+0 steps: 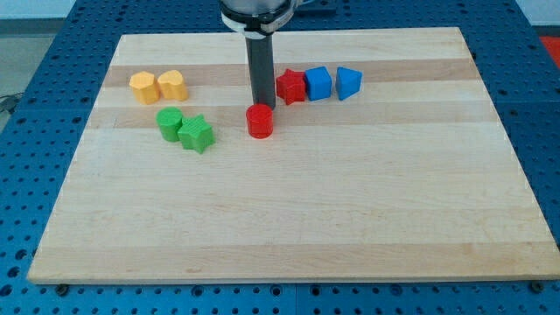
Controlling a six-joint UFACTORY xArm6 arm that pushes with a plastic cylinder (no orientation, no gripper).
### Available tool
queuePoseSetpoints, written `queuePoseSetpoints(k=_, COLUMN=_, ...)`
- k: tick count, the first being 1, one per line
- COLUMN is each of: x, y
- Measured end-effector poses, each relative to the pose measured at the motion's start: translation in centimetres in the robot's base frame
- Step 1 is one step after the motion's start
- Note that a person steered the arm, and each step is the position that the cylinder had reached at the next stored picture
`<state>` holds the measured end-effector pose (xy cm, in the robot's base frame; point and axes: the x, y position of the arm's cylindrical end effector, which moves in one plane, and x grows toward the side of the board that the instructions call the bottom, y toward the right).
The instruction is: Slide the red star to the right of the red circle
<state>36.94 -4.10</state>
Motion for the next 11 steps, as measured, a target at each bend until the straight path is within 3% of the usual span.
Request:
queuePoseSetpoints(k=2, x=-5.8, y=0.0)
queuePoseSetpoints(k=4, x=-7.2, y=2.5)
queuePoseSetpoints(k=6, x=-7.1, y=6.5)
queuePoseSetpoints(k=8, x=-3.4, y=5.8)
queuePoseSetpoints(k=11, x=-1.7, y=5.2)
